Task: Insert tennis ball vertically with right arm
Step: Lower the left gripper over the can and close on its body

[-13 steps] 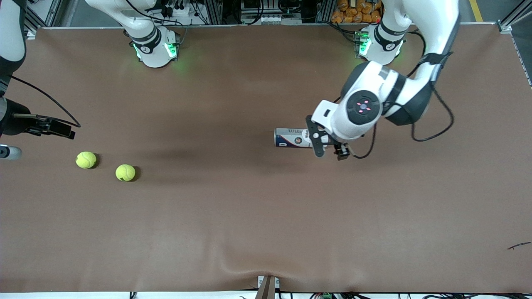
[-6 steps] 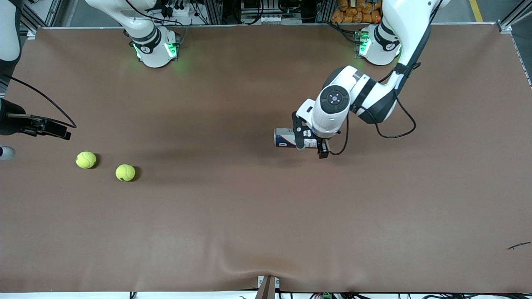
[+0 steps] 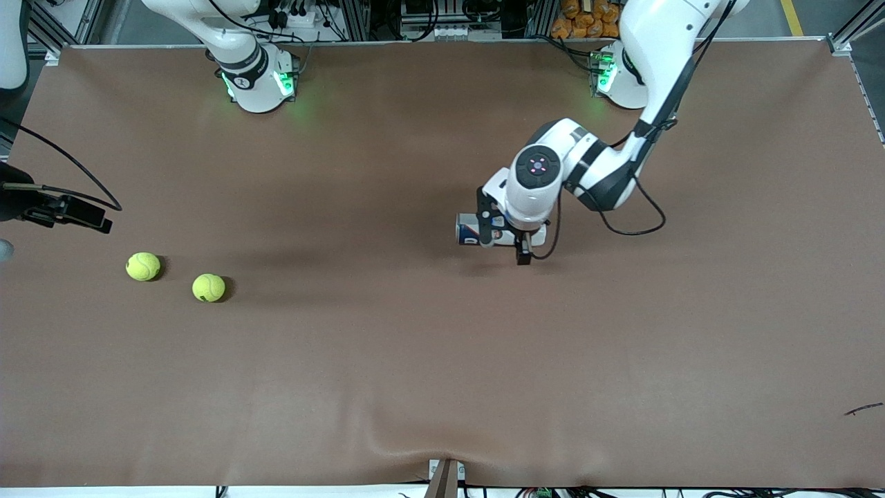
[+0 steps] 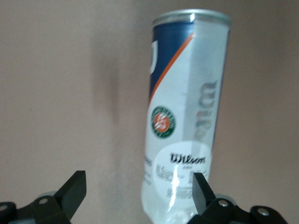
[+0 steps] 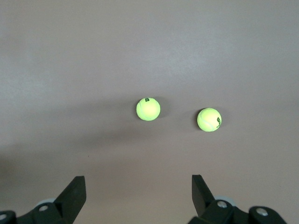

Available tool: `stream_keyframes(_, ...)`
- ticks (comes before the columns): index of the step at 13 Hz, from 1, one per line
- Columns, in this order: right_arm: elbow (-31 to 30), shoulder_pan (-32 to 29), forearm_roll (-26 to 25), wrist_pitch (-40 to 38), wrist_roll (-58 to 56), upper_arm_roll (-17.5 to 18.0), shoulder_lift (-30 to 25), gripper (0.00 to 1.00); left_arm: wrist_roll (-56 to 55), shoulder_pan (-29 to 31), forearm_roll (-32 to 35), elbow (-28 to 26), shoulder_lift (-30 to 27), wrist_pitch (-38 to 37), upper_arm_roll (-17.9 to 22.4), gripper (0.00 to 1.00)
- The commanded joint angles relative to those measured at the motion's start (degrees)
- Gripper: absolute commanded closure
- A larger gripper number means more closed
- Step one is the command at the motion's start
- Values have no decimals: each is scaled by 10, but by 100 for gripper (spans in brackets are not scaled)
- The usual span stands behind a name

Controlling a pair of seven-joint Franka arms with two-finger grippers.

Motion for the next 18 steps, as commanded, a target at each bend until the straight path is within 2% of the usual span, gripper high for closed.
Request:
stream_keyframes(1,-6,-4,-6,-9,2,4,-22,0,-6,-11,11,-15,-3,26,2,0)
stream_keyframes(7,-10,-7,-6,-48,2,3,-53,0,-8,-23,11,-62,2,92,2,0)
stream_keyframes(18,-11,15,-9,-59,2,6,-56,0,-18,-35,20,-77,34,145,5,0)
